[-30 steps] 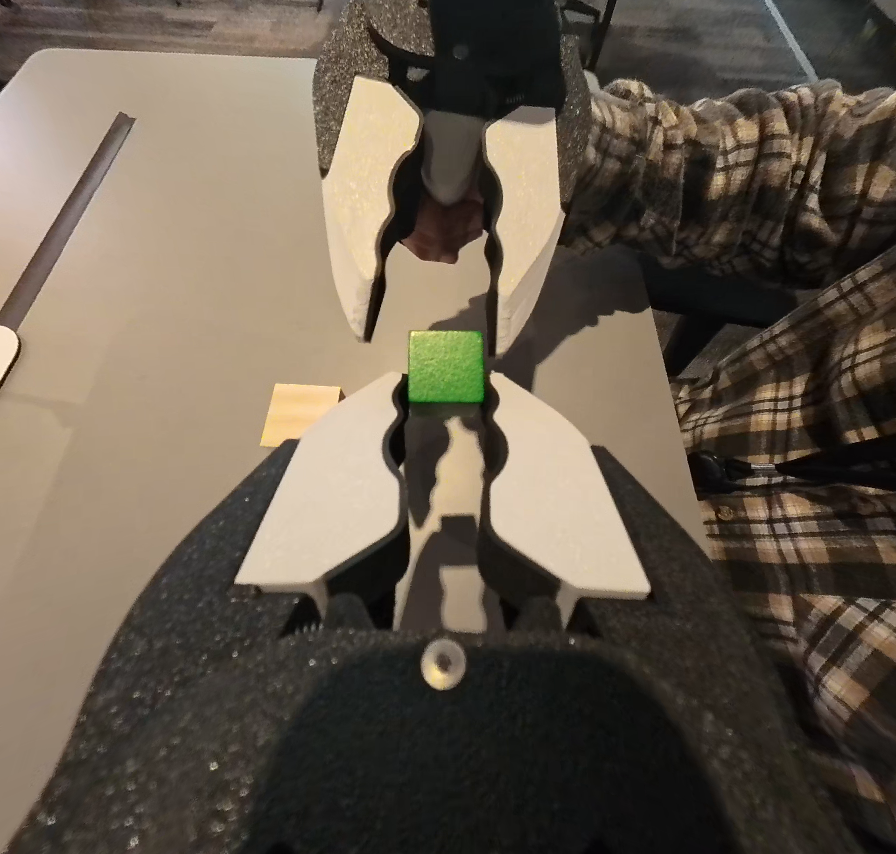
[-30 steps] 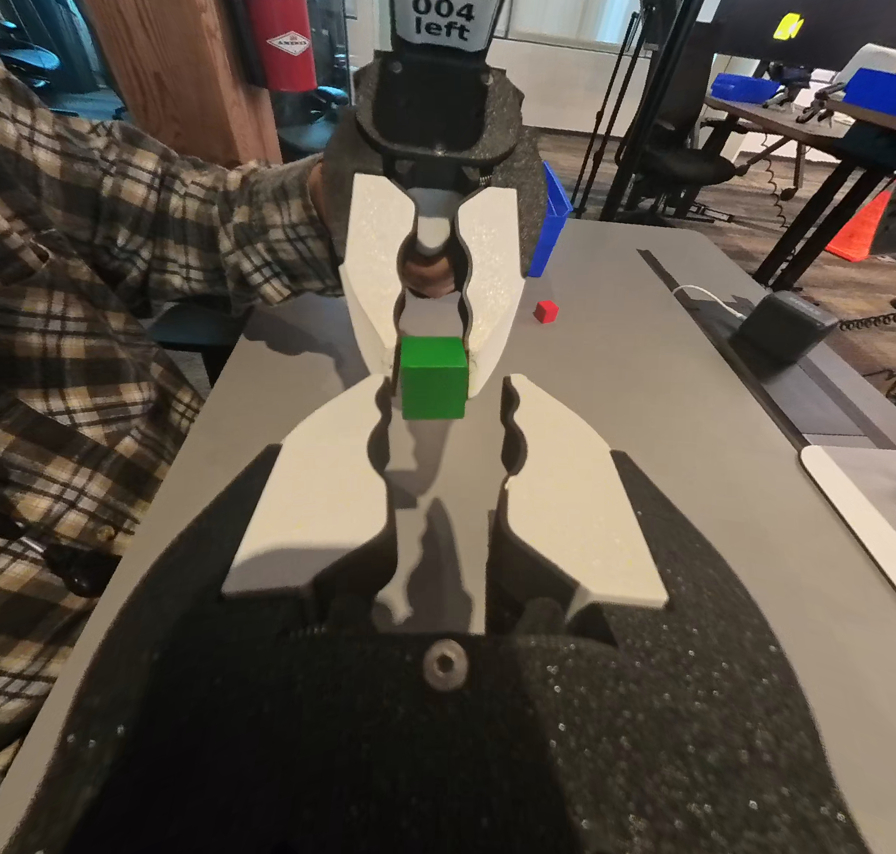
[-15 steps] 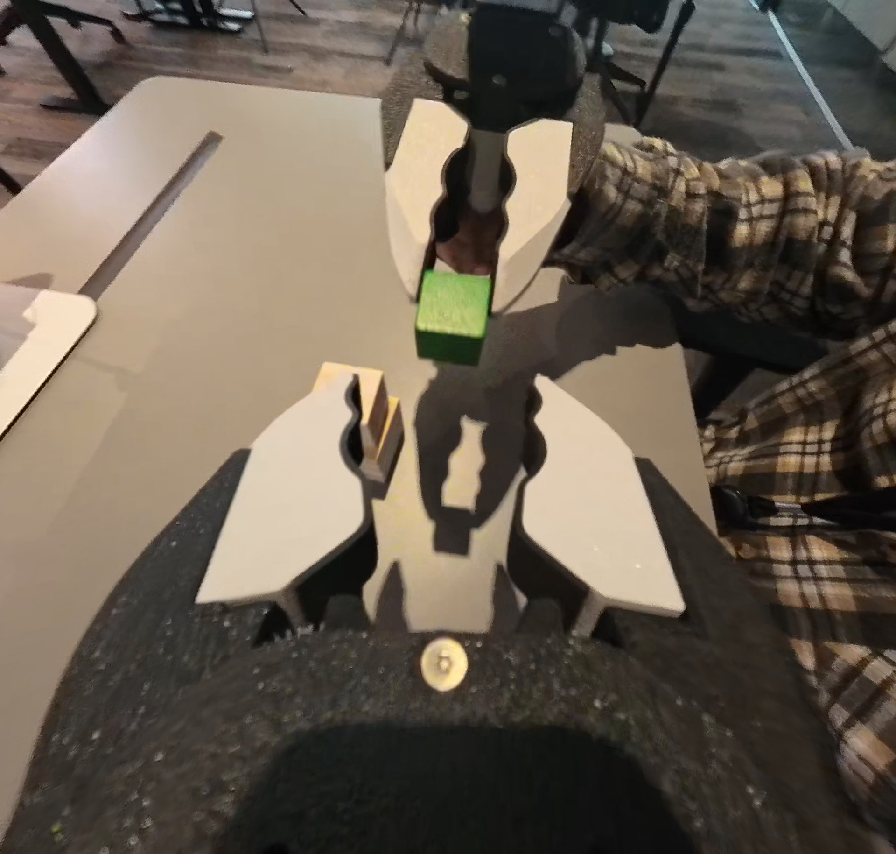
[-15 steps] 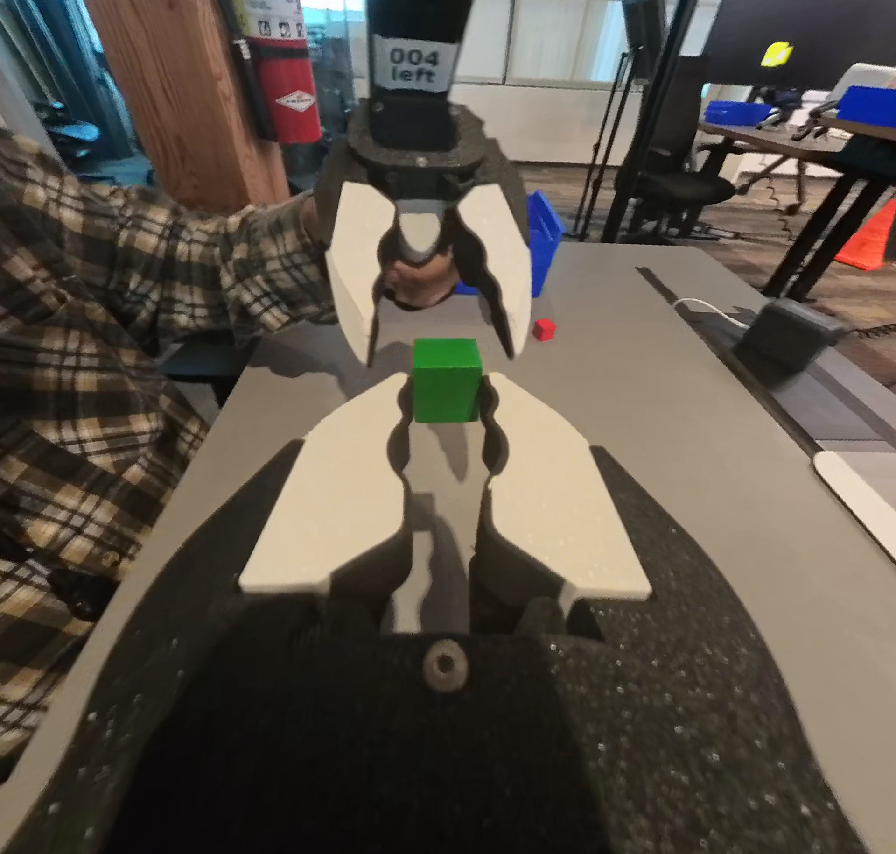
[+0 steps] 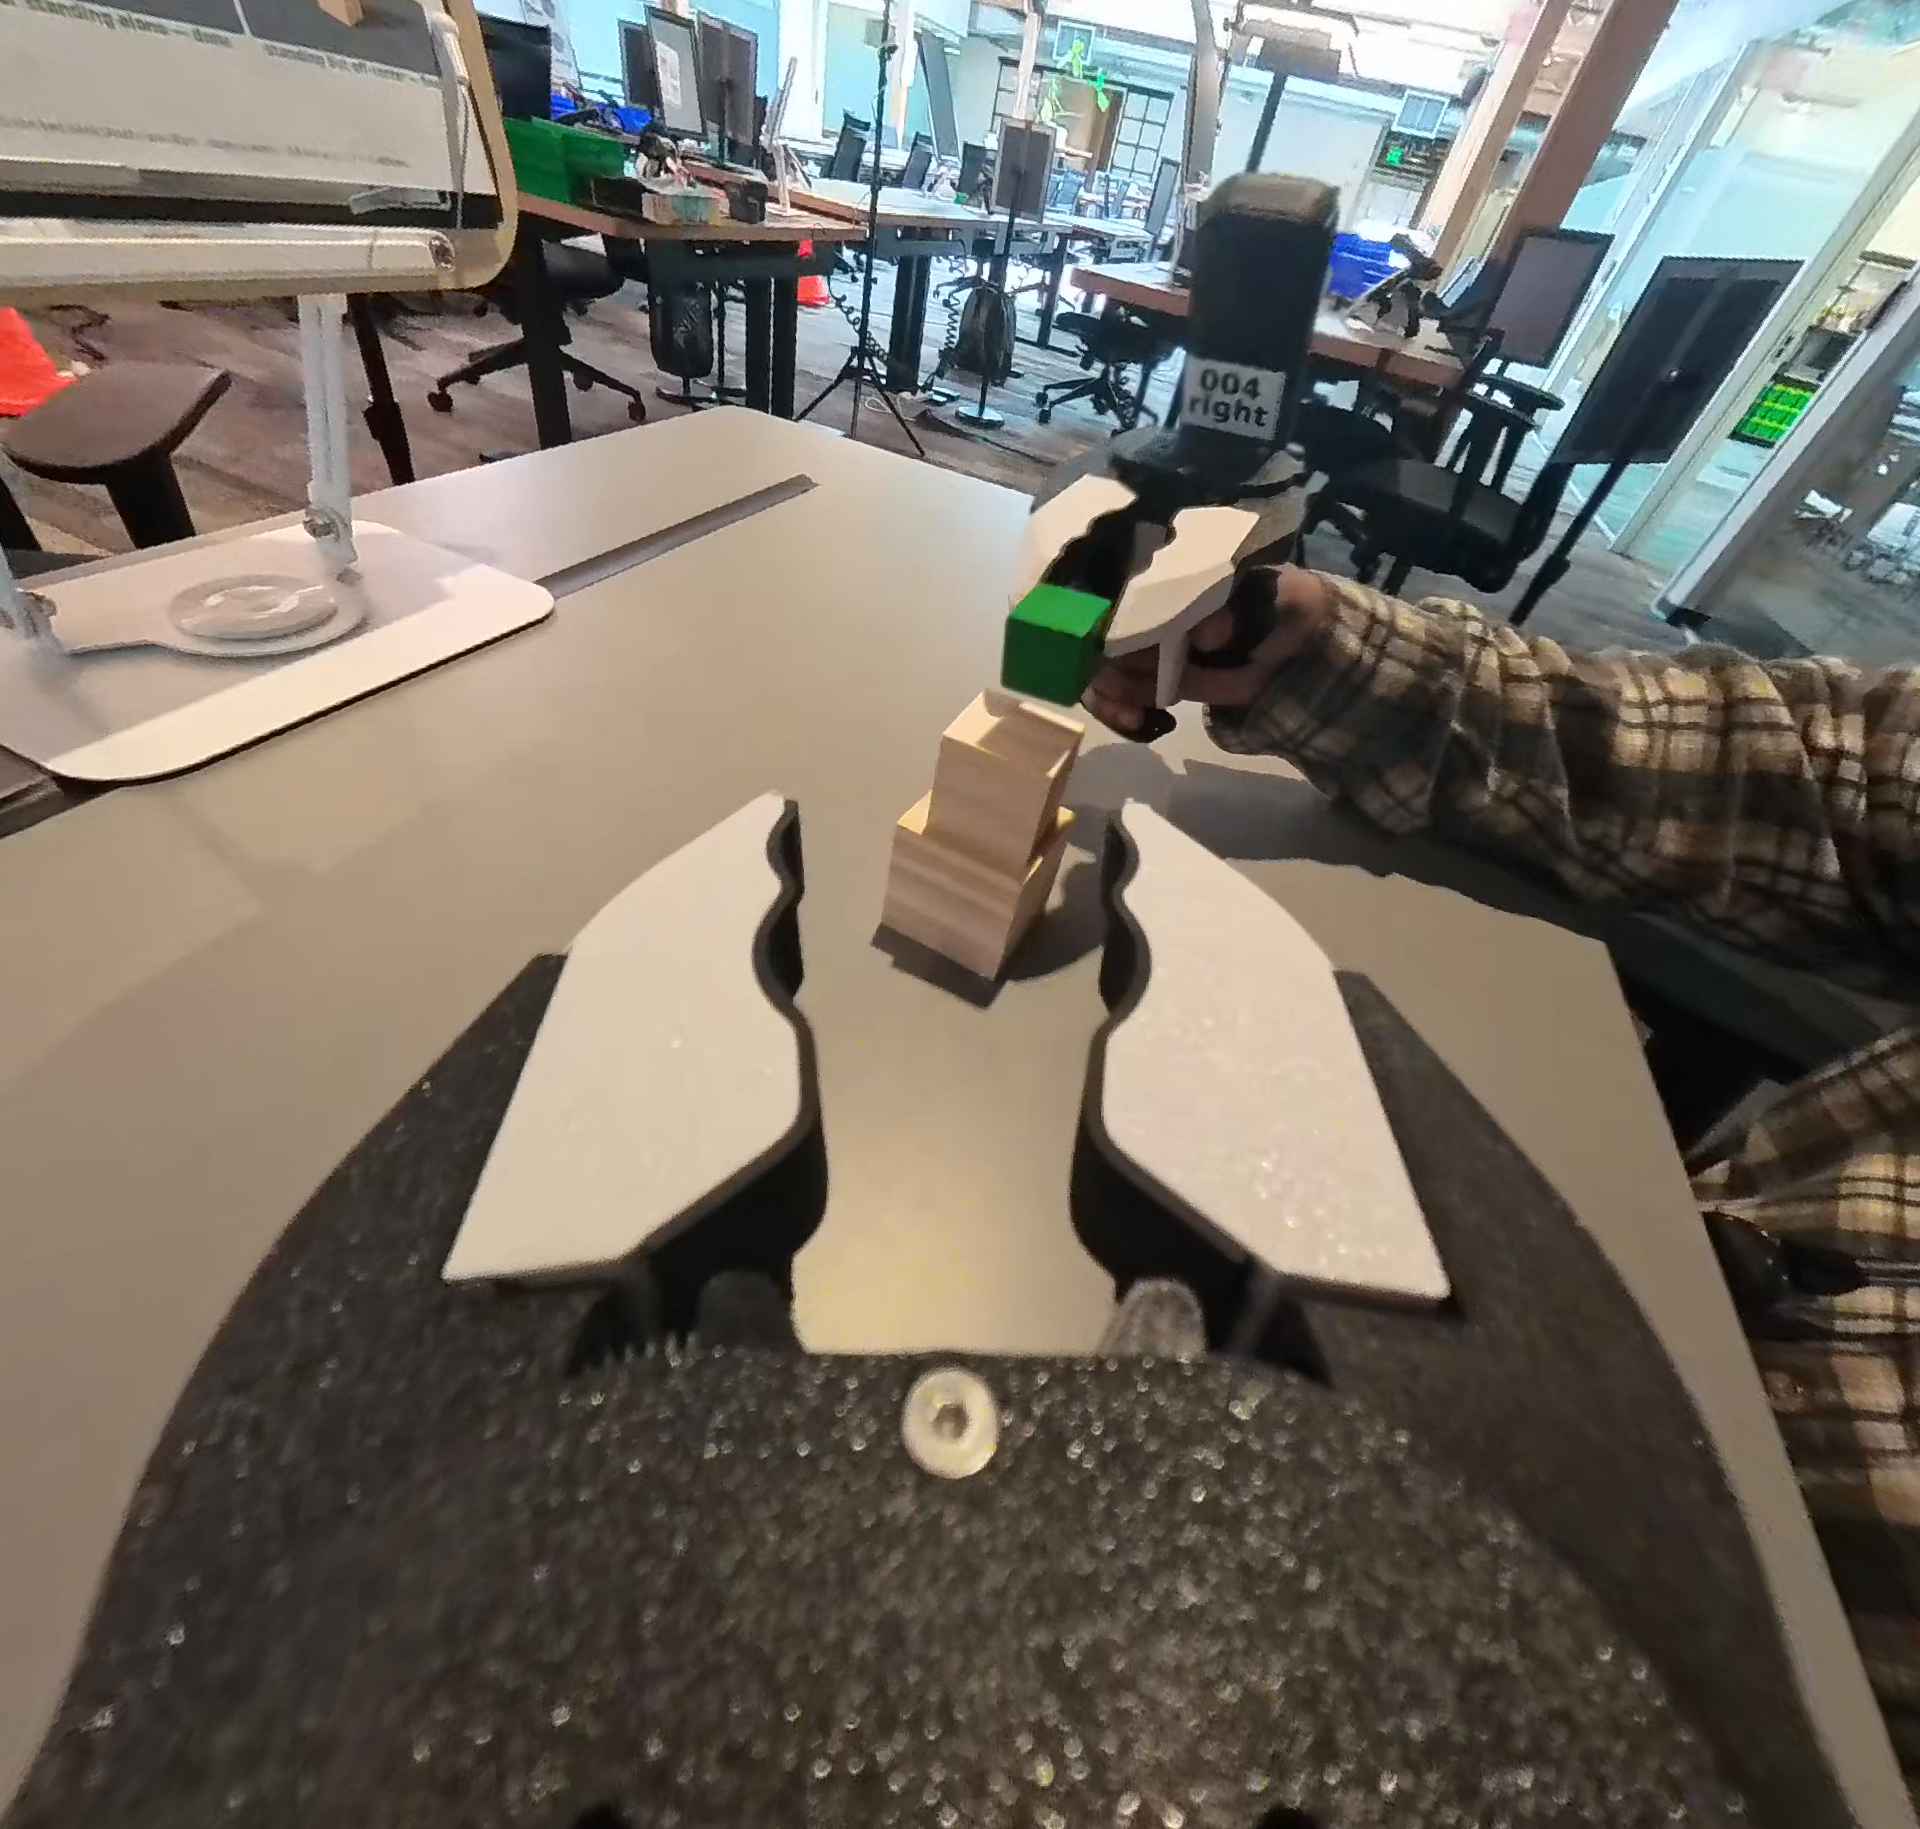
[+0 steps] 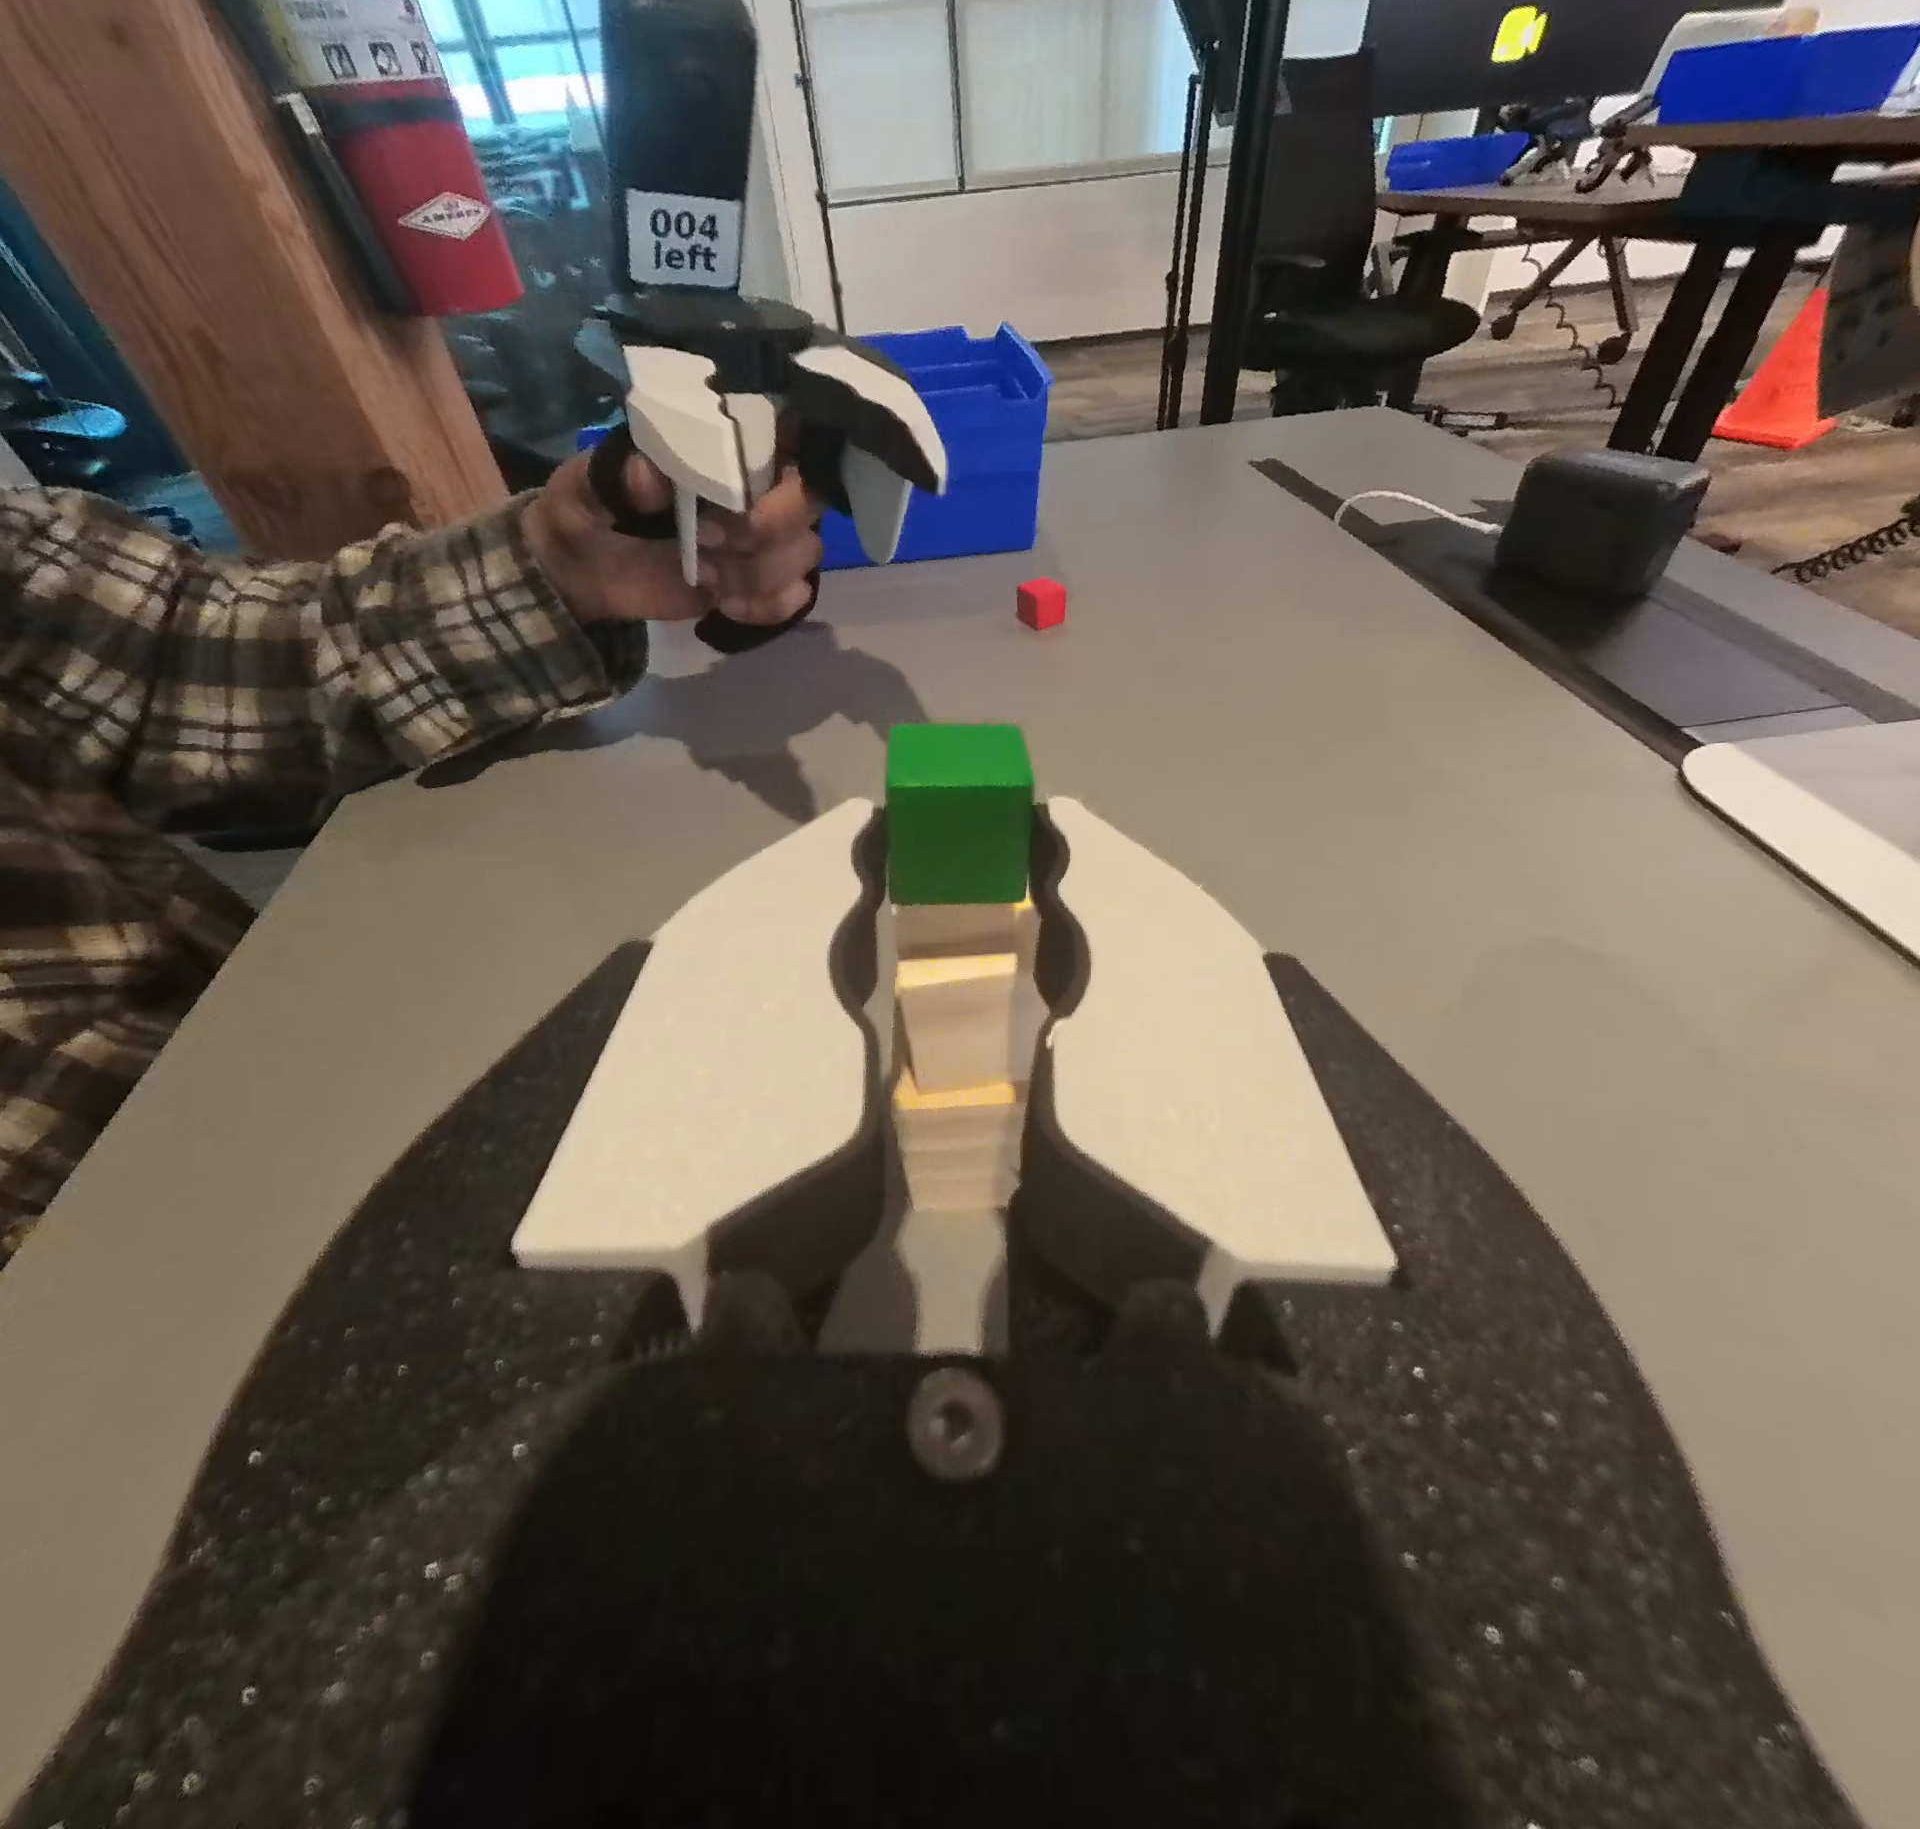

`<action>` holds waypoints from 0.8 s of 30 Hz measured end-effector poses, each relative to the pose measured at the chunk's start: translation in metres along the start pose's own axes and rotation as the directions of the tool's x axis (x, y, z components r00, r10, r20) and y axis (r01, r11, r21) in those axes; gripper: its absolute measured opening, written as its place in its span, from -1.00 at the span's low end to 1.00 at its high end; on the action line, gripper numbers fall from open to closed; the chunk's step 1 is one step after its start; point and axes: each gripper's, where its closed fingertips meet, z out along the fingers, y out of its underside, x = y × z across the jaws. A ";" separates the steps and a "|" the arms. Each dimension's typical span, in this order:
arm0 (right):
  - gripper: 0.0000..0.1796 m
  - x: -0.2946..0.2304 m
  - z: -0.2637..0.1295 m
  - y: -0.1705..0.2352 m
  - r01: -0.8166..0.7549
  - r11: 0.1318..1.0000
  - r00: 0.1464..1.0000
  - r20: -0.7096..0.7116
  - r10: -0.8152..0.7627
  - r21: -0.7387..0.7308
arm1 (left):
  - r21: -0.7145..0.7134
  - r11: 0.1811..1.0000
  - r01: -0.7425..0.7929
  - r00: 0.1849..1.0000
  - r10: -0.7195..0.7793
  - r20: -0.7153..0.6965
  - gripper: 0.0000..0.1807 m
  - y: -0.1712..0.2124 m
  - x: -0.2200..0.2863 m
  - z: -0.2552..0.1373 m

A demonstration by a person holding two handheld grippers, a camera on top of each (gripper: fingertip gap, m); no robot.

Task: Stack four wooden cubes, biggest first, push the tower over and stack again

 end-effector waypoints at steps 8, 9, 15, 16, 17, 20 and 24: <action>-0.72 0.004 0.006 0.009 0.002 1.000 1.000 0.010 -0.002 -0.023 | -0.013 1.000 -0.021 1.000 0.021 -0.005 -0.40 0.006 0.002 0.002; -0.72 0.005 0.007 0.011 0.001 1.000 1.000 0.009 -0.001 -0.025 | -0.010 1.000 -0.025 1.000 0.025 -0.002 -0.40 0.005 0.003 0.001; -0.72 0.007 0.007 0.015 -0.011 1.000 1.000 0.014 0.011 -0.024 | 0.002 1.000 -0.018 1.000 0.018 -0.004 -0.42 0.004 0.002 -0.001; -0.72 0.006 0.007 0.016 -0.013 1.000 1.000 0.018 0.013 -0.025 | 0.002 1.000 -0.017 1.000 0.017 -0.007 -0.42 0.004 0.003 -0.001; -0.72 0.006 0.007 0.017 -0.014 1.000 1.000 0.024 0.015 -0.027 | 0.003 1.000 -0.019 1.000 0.019 -0.007 -0.43 0.004 0.003 -0.001; -0.72 0.004 0.007 0.017 -0.020 1.000 0.999 0.038 0.021 -0.017 | 0.000 1.000 -0.023 1.000 0.023 -0.008 -0.43 0.005 0.004 0.000; -0.72 0.004 0.007 0.017 -0.026 1.000 0.999 0.047 0.027 -0.011 | -0.002 1.000 -0.023 1.000 0.023 -0.009 -0.43 0.005 0.004 0.001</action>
